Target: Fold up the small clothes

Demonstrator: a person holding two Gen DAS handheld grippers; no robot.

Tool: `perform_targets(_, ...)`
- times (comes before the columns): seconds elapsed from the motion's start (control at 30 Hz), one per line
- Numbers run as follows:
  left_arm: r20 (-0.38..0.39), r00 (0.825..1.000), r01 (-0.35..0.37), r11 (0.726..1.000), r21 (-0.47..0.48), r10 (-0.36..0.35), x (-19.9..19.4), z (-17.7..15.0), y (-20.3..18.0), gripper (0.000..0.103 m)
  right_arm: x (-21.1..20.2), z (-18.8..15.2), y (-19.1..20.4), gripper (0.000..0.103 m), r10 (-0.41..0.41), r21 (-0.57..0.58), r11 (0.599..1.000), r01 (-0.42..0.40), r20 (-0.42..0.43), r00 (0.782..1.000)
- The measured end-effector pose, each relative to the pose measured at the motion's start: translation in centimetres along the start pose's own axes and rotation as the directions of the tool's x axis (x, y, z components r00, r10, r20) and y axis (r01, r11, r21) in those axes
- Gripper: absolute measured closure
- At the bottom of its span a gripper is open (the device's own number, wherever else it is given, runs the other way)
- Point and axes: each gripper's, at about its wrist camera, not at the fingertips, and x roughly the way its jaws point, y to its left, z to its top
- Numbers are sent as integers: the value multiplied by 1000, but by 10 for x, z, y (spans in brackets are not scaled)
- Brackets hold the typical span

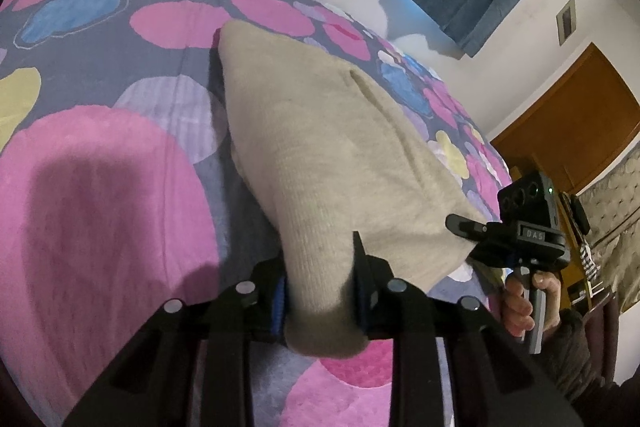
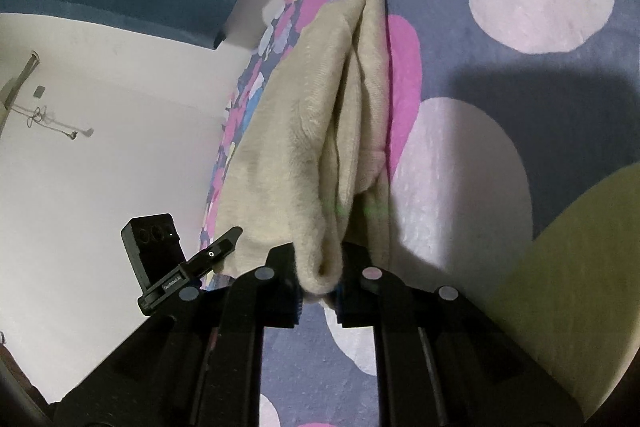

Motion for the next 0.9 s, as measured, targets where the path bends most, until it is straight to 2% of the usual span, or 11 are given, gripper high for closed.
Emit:
perform_targets(0.17,7,1000,3,999,32,-3,-6,1,-3,61,-4,-2,1,87,-1,8,1000,1,-3,1000)
perform_targets(0.3,12,1000,3,998,65,-3,-15,7,-1,51,-17,6,6,70,-31,3,999,32,-6,999)
perform_targets(0.33,16,1000,-4,998,68,3,-16,11,0,50,-21,11,7,62,-43,2,999,43,10,999)
perform_targets(0.4,8,1000,1,998,59,-1,-11,19,4,49,-26,23,7,55,-52,6,999,51,41,998)
perform_targets(0.47,-18,1000,23,999,50,-22,-1,28,8,49,-24,37,7,55,-51,15,999,50,44,998)
perform_targets(0.53,-31,1000,4,999,52,-2,11,37,12,47,-11,54,5,54,-57,27,998,56,33,998)
perform_targets(0.67,-46,999,1,1000,28,0,27,45,16,38,15,73,3,59,-63,34,997,63,23,998)
perform_targets(0.7,-45,999,5,1000,19,-4,28,44,16,37,21,76,6,84,-73,15,997,73,20,997)
perform_targets(0.73,-40,999,8,1000,15,-7,27,43,16,36,25,77,7,89,-79,9,997,79,8,997)
perform_targets(0.83,-40,999,-9,999,43,10,28,41,13,35,25,74,-2,91,-94,3,996,94,8,996)
perform_targets(0.9,-34,999,-17,998,53,19,28,41,11,33,19,70,-12,91,-54,28,998,54,26,998)
